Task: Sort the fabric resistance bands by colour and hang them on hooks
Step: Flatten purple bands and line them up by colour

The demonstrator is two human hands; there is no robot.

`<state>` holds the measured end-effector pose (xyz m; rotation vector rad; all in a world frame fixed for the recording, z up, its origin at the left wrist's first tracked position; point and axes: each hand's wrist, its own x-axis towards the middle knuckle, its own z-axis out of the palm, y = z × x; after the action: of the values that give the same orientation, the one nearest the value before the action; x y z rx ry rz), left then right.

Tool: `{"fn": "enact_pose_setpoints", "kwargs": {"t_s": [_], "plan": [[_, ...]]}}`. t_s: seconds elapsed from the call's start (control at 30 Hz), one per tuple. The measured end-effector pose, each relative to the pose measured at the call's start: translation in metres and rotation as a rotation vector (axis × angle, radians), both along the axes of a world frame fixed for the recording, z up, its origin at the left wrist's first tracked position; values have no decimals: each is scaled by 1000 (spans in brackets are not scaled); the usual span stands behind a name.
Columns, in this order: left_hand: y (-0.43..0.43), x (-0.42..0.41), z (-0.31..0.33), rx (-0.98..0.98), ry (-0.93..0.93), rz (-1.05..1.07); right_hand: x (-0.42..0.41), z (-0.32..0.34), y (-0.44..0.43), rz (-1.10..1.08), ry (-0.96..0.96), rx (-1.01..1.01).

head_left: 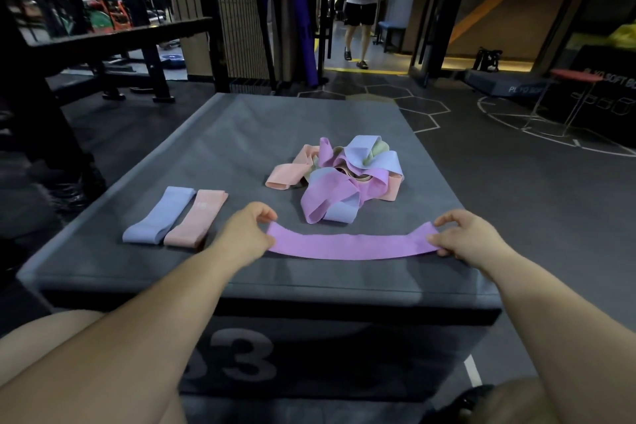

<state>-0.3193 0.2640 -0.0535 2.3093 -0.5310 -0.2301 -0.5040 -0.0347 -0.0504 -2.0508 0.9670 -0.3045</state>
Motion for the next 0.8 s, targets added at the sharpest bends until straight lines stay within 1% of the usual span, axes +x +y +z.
{"fn": "enact_pose_setpoints", "kwargs": {"t_s": [0.23,0.4,0.63,0.8], "plan": [[3,-5,-4,85,25,5,-3,-1,-1,30,104,-159],[4,-7,-7,183,-21,-15,0,-6,-2,13,220,-249],[3,-2,-12,237,-6,-58,5,-7,-2,19,326,-289],[1,-5,-17,326,-124,-74,7,-8,1,-17,377,-317]]}}
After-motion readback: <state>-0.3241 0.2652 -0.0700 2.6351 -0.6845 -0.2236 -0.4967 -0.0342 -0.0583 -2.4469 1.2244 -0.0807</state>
